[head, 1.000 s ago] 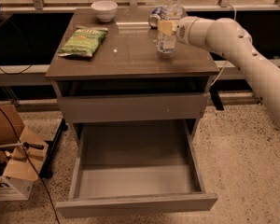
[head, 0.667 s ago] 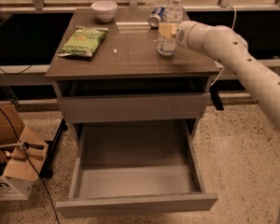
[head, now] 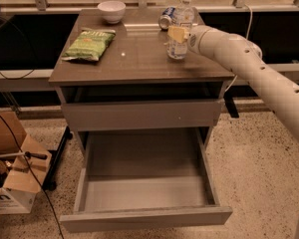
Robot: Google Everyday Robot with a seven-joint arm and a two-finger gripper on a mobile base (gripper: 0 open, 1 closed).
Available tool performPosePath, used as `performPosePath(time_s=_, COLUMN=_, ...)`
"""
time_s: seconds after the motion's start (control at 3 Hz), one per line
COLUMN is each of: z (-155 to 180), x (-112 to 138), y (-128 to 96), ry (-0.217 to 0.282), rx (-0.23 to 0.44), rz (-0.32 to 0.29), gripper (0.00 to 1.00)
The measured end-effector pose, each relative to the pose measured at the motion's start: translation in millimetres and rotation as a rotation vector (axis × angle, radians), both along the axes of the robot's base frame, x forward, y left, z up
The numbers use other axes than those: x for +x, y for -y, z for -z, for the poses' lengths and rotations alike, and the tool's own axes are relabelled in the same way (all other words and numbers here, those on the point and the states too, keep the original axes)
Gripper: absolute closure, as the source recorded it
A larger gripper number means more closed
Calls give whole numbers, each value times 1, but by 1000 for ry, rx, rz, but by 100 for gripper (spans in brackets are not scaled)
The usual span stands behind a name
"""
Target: Pick blue plastic bottle from middle drawer and place on counter
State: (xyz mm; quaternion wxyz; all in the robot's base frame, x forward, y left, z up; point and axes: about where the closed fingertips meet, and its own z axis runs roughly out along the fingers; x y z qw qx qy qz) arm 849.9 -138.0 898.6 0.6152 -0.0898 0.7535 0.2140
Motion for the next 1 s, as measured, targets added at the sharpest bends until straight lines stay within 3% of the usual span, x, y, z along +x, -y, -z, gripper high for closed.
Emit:
performPosePath(time_s=0.33, z=1, x=0, y=-2, ry=-1, rx=0, rz=-3, gripper=4)
performPosePath(time_s=1.0, z=1, x=1, y=-3, ry=-1, rx=1, rz=-4, gripper=0)
